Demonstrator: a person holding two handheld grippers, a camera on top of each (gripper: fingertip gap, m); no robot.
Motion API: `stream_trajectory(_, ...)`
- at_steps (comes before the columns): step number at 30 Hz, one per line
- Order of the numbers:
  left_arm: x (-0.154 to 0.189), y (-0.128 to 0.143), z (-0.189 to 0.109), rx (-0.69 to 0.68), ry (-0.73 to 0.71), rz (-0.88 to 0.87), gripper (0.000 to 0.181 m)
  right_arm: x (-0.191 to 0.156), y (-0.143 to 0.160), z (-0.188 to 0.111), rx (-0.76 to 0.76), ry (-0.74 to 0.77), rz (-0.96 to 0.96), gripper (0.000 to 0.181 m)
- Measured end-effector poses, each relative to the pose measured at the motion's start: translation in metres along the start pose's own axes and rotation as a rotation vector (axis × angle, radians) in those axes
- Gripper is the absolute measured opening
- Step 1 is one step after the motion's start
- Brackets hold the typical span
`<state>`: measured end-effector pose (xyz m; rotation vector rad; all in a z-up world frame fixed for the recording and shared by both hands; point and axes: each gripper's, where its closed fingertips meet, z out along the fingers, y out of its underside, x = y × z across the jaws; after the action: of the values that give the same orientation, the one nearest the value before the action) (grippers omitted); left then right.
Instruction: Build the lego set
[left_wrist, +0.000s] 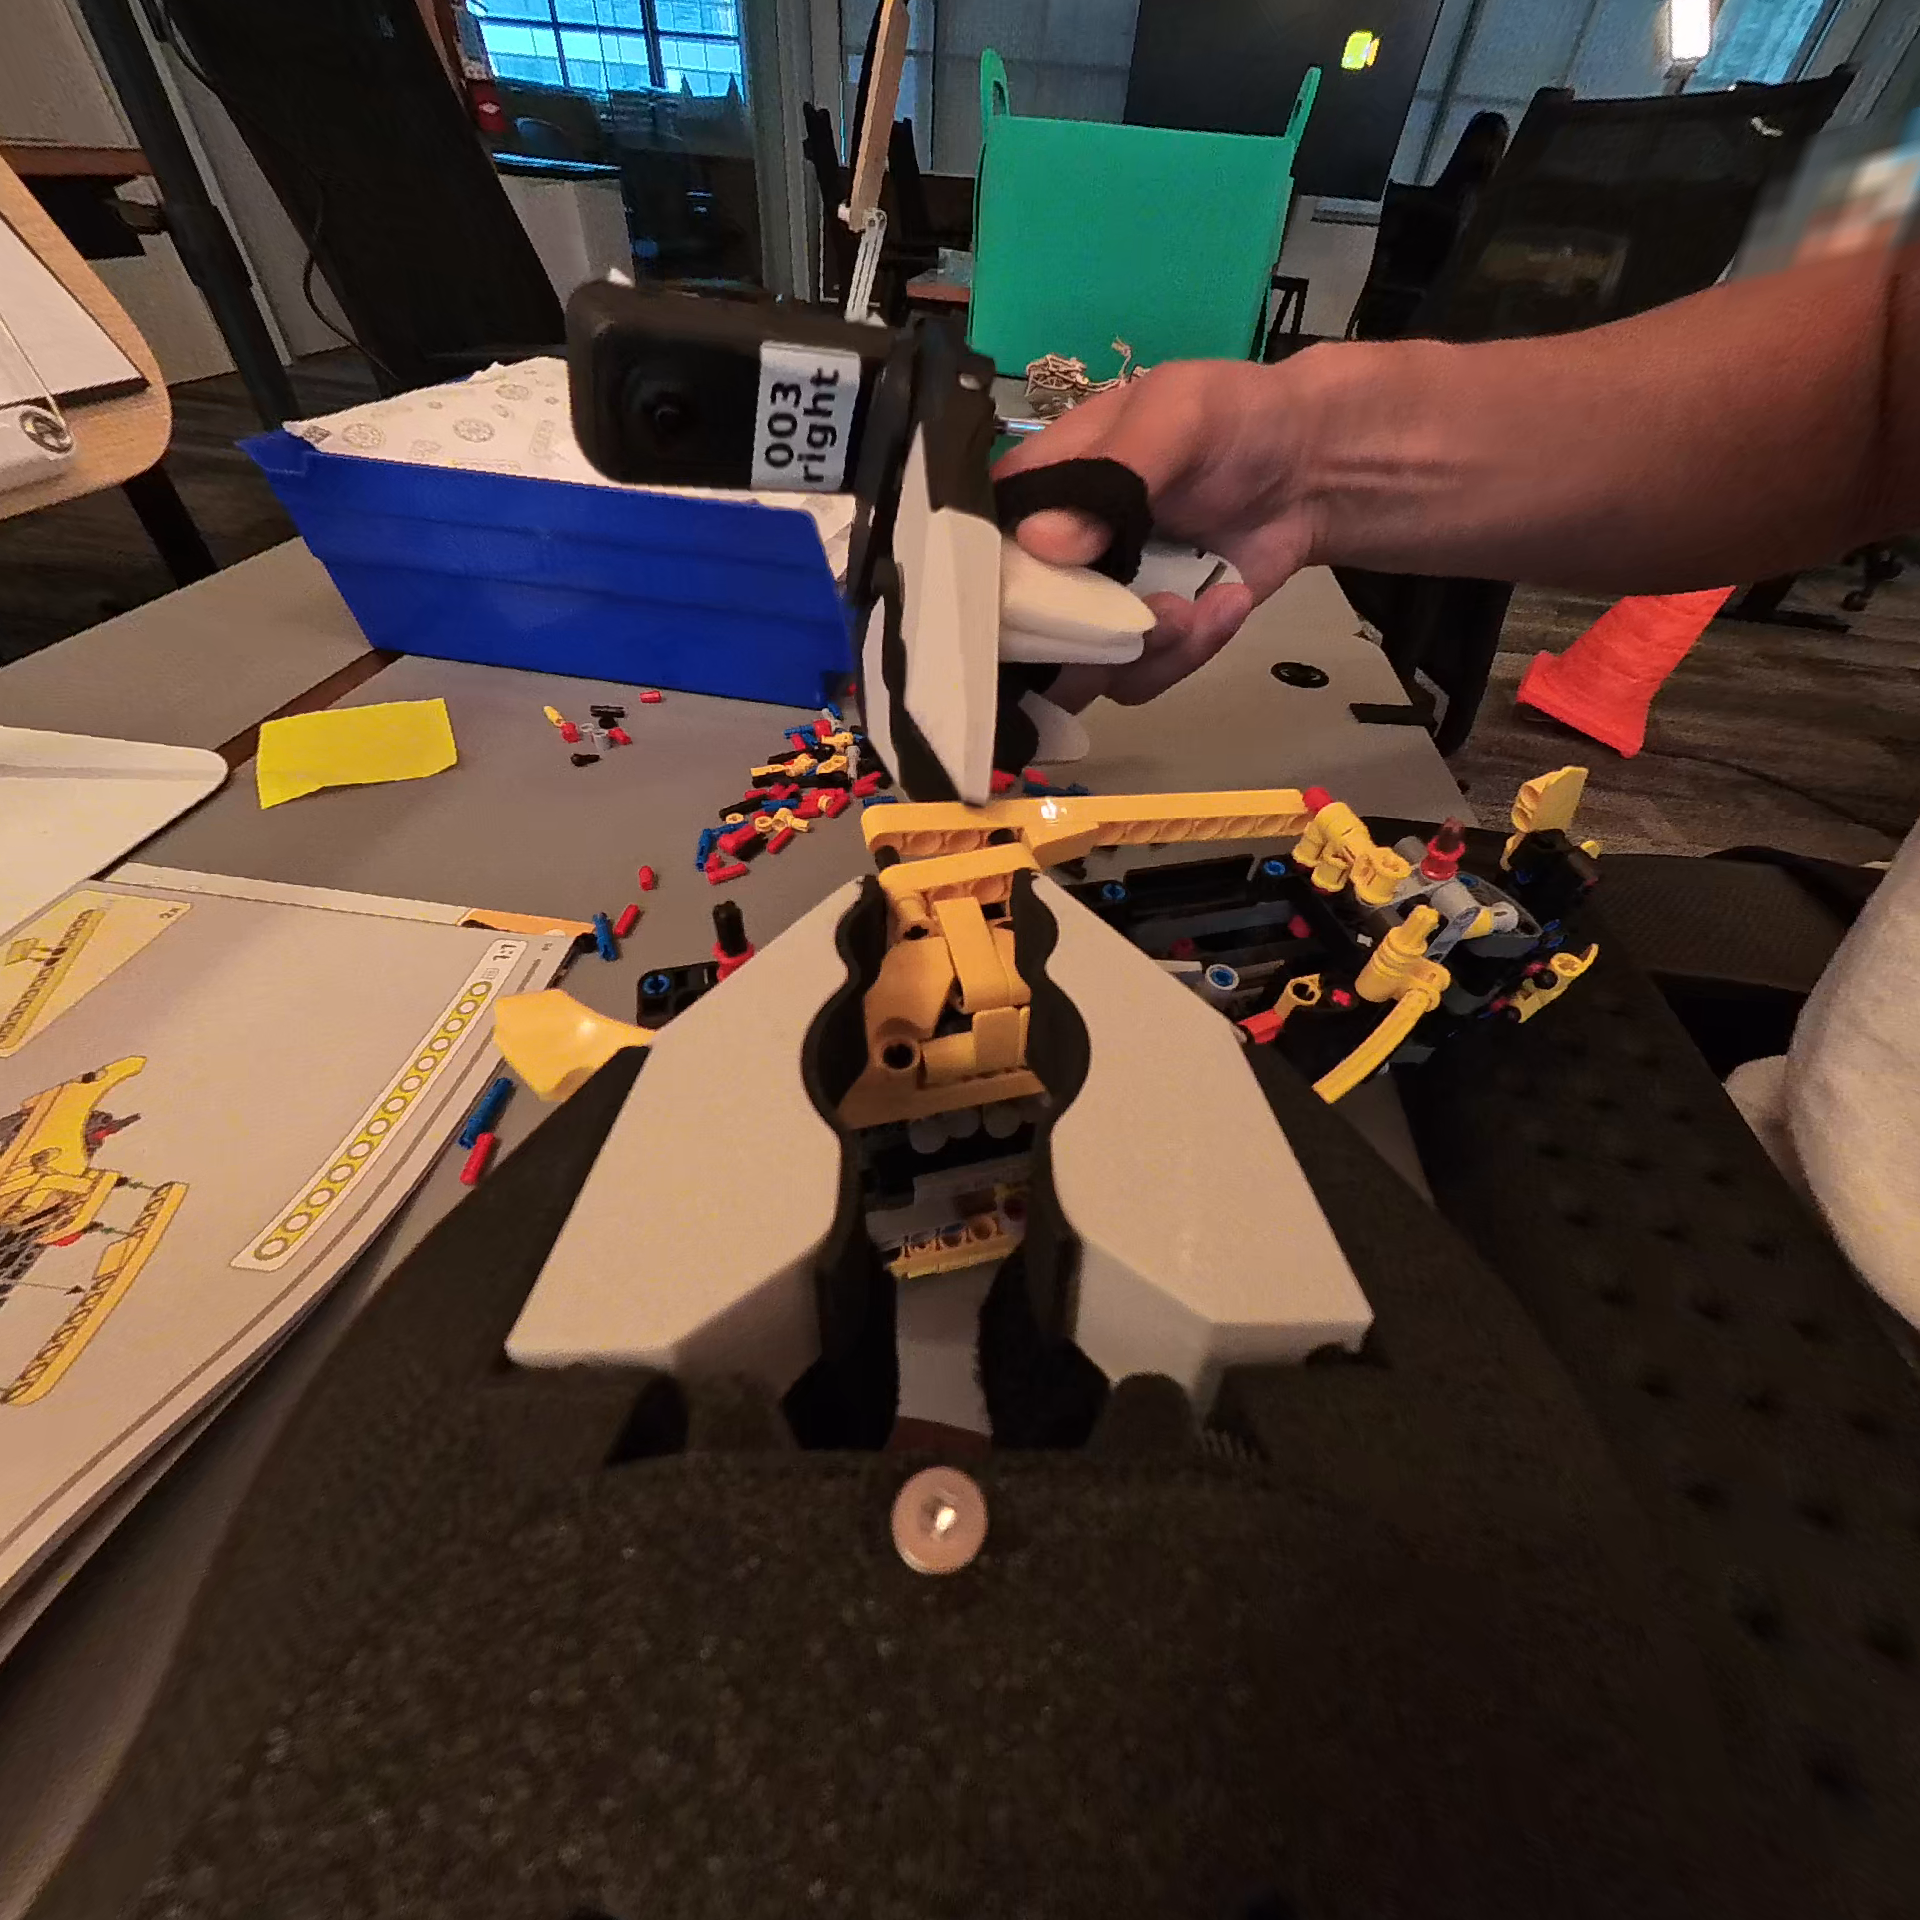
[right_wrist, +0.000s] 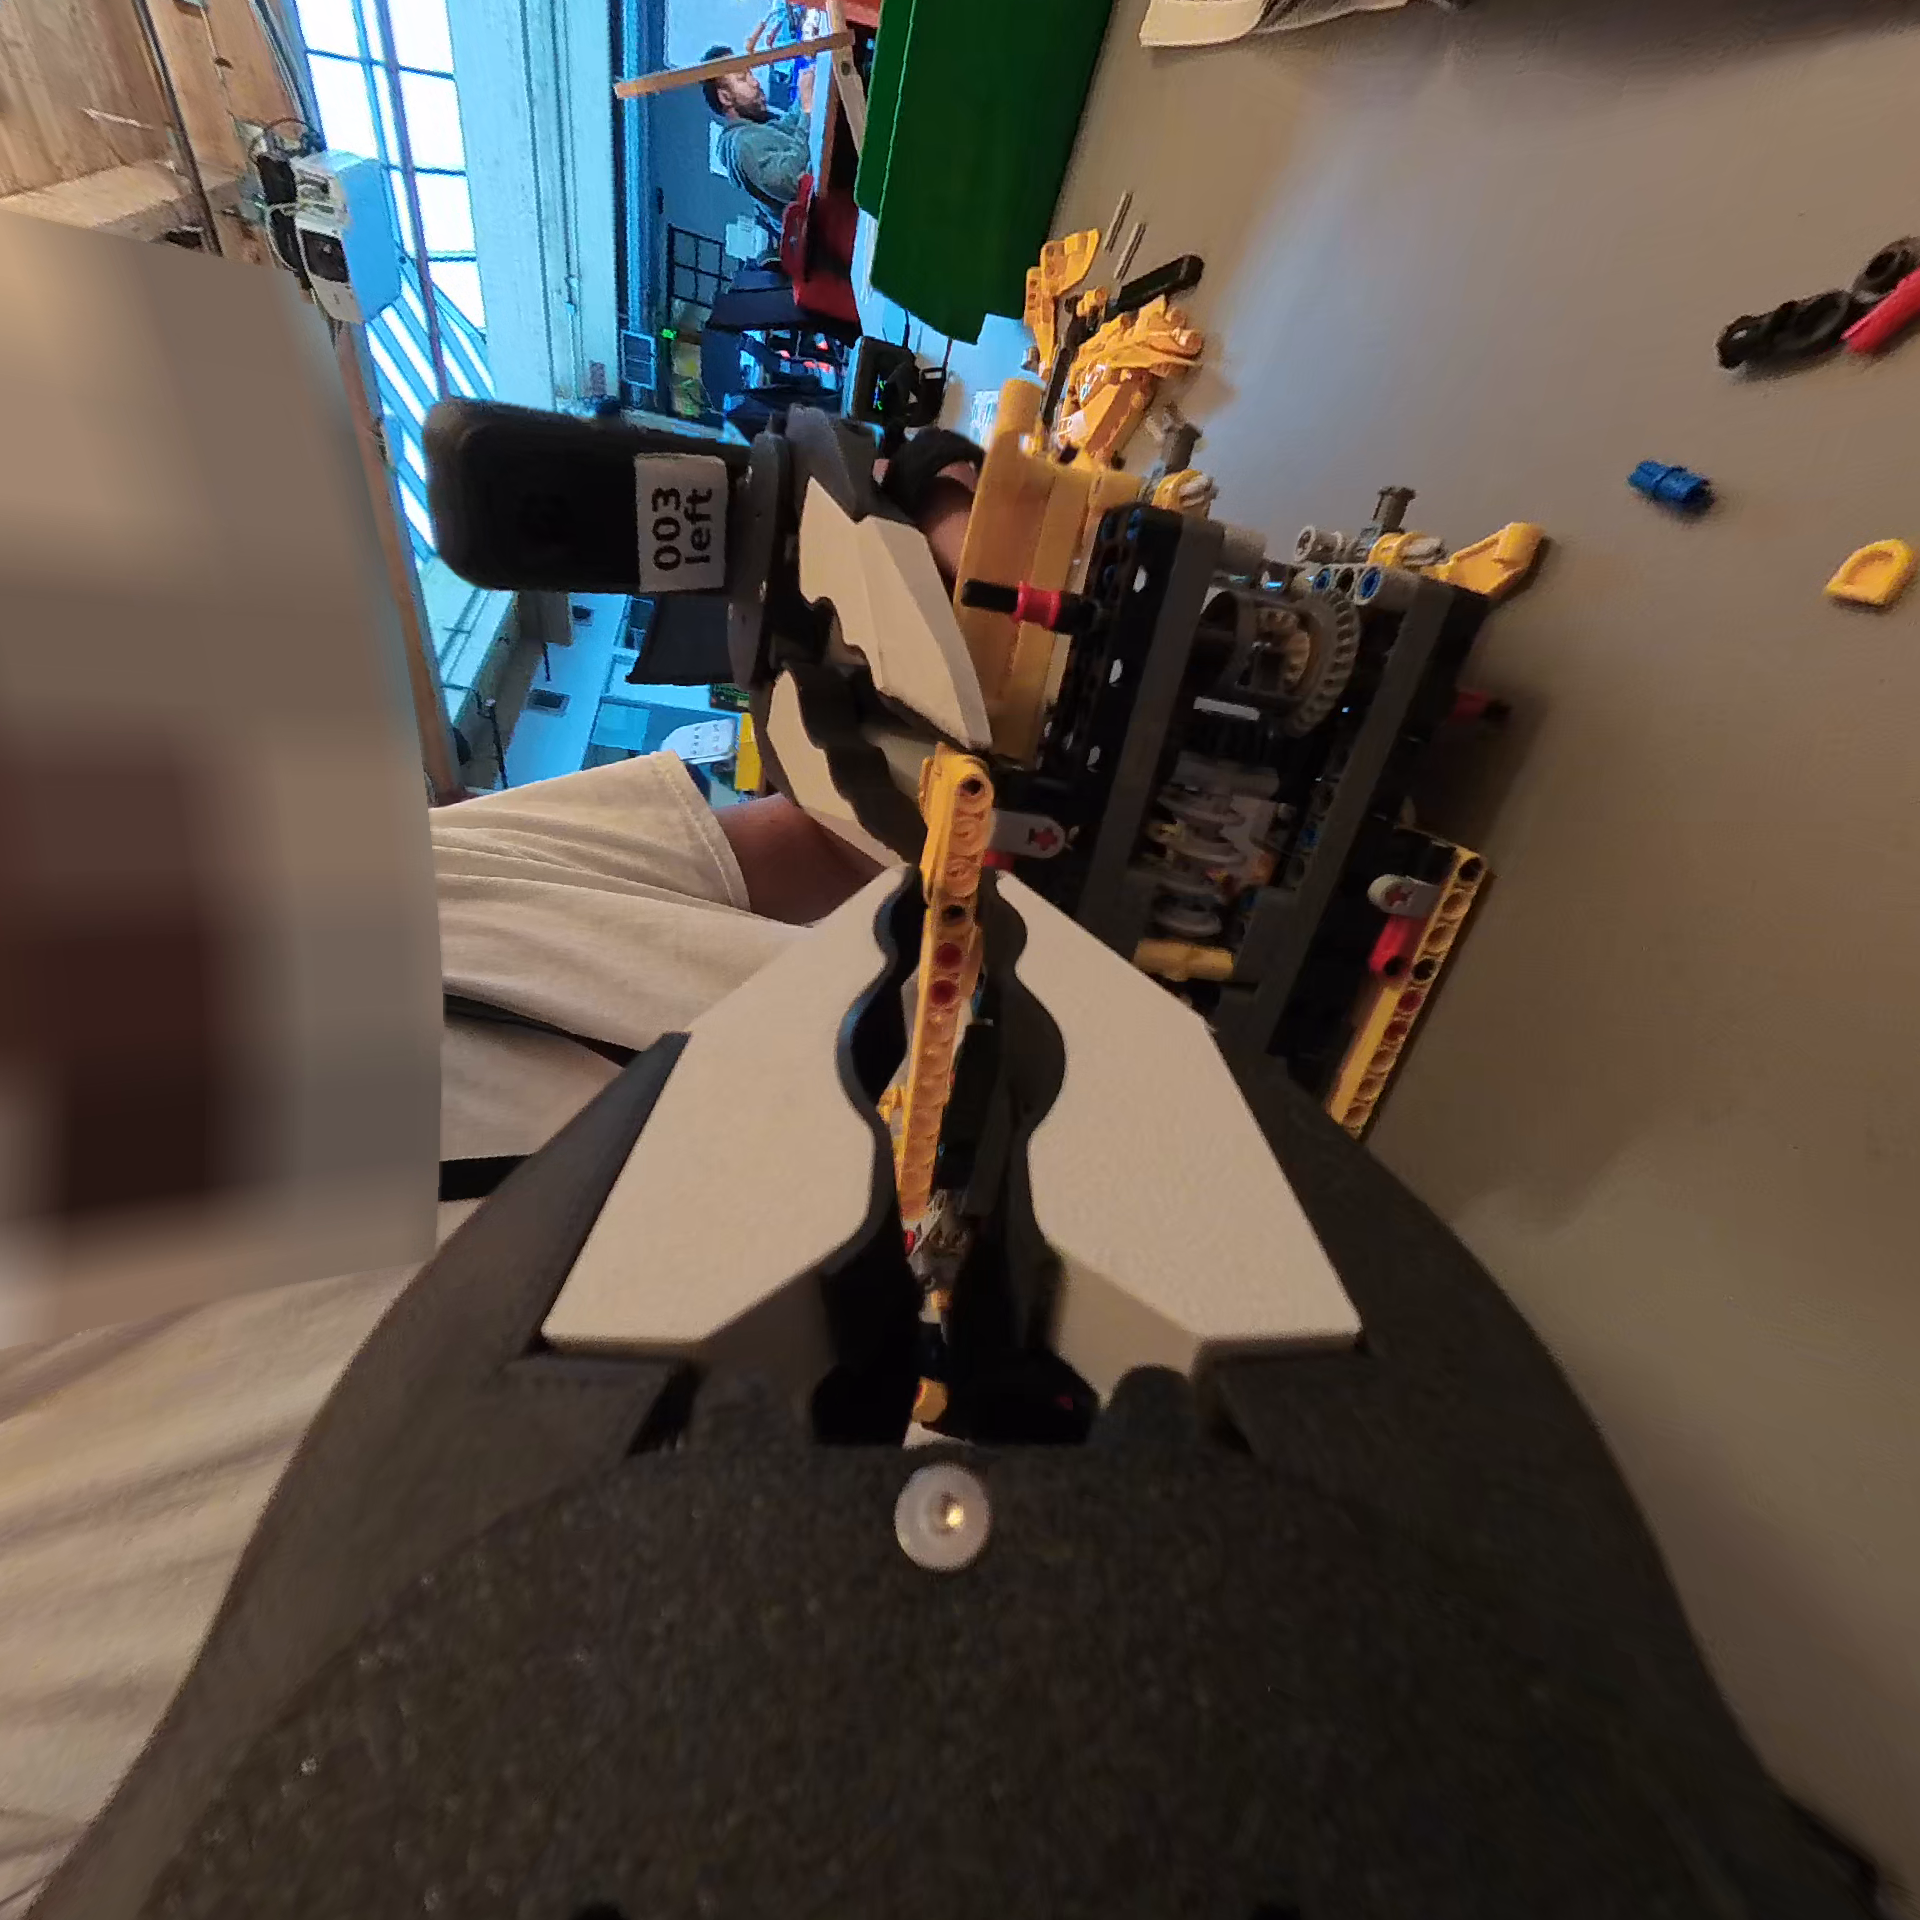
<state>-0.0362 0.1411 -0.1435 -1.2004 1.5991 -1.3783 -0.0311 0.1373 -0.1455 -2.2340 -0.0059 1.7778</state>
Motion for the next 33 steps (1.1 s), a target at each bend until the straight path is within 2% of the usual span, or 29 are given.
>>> stream_trajectory(8,0.000,0.000,0.000,0.002,-0.004,0.010,0.025,0.001,-0.001,0.001,0.007,-0.049,0.097,0.006)
stream_trajectory(16,0.000,0.000,0.002,0.001,-0.009,0.017,0.025,0.004,0.000,0.001,-0.121,-0.006,0.240,0.006)
stream_trajectory(22,0.001,0.000,0.001,0.003,-0.008,0.017,0.025,0.003,0.001,0.005,-0.156,0.071,0.158,0.005)
stream_trajectory(30,0.001,0.001,-0.002,0.006,0.003,0.019,0.025,-0.001,0.002,-0.005,-0.046,0.151,0.024,0.012)
stream_trajectory(33,0.001,0.000,-0.001,0.006,-0.007,0.023,0.025,-0.009,0.008,-0.015,0.010,0.226,-0.139,0.017)
